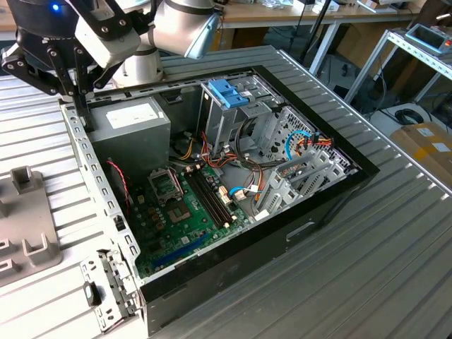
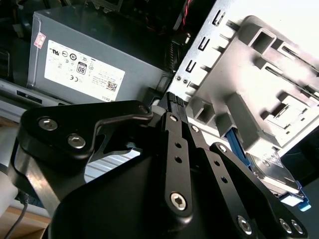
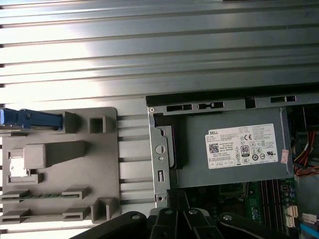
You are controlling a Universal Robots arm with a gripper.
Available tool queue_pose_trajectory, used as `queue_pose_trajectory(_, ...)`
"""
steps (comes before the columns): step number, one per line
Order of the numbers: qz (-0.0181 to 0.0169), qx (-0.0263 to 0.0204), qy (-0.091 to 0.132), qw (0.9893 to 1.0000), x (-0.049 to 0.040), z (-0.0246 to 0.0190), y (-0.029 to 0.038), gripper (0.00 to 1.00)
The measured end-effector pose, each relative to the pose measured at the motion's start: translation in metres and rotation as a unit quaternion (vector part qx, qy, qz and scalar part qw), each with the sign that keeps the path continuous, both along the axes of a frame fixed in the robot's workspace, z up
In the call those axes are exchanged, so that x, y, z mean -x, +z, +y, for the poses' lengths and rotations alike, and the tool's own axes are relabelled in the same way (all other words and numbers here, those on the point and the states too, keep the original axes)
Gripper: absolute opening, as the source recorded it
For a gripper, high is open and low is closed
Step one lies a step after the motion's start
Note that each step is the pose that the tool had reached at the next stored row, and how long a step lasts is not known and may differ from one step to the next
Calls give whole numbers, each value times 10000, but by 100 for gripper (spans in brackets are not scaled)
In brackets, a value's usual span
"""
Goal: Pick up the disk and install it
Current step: 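Reach for the disk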
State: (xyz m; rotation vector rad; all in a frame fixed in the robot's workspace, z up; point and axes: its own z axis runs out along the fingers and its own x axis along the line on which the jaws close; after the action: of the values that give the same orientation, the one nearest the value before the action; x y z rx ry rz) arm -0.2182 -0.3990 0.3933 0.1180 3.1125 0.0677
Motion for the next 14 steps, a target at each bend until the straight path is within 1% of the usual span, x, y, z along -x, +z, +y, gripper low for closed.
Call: queue_pose_trajectory(14,0,0,0,10000,66,0,0,10)
